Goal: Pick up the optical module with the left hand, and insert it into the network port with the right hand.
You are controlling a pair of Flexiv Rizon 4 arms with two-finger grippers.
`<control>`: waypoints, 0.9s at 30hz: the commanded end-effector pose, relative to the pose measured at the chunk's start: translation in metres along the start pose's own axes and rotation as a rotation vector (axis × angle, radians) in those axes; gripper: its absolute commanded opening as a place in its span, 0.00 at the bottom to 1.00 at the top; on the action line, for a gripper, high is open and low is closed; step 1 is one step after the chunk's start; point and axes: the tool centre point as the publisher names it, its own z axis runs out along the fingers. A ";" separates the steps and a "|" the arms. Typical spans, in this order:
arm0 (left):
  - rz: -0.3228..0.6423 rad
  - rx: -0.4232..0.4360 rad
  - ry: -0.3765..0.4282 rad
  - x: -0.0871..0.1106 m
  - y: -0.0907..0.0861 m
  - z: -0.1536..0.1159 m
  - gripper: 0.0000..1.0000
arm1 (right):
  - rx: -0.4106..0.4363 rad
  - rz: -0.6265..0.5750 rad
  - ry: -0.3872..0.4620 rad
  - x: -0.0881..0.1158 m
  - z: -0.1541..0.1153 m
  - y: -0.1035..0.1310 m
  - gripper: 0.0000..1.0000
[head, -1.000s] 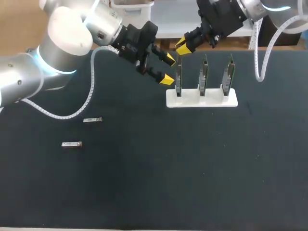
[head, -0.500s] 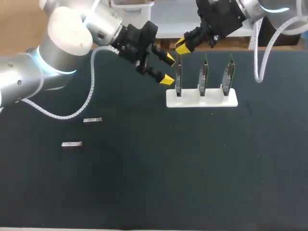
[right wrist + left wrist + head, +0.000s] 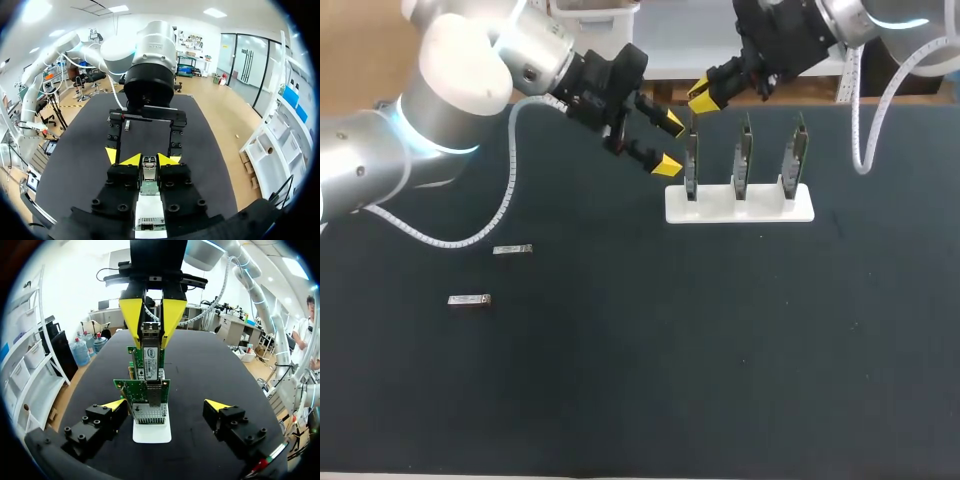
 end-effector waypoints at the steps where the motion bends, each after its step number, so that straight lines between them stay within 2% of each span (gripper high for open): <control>1: -0.003 0.003 0.006 -0.001 0.002 0.000 1.00 | 0.002 0.001 0.002 0.001 0.001 0.001 0.00; 15: -0.003 0.003 0.006 -0.001 0.002 0.000 1.00 | 0.004 -0.009 -0.004 -0.003 -0.002 0.001 0.00; 27: -0.003 0.003 0.006 -0.001 0.002 0.000 1.00 | -0.010 -0.004 0.017 0.004 0.006 0.002 0.00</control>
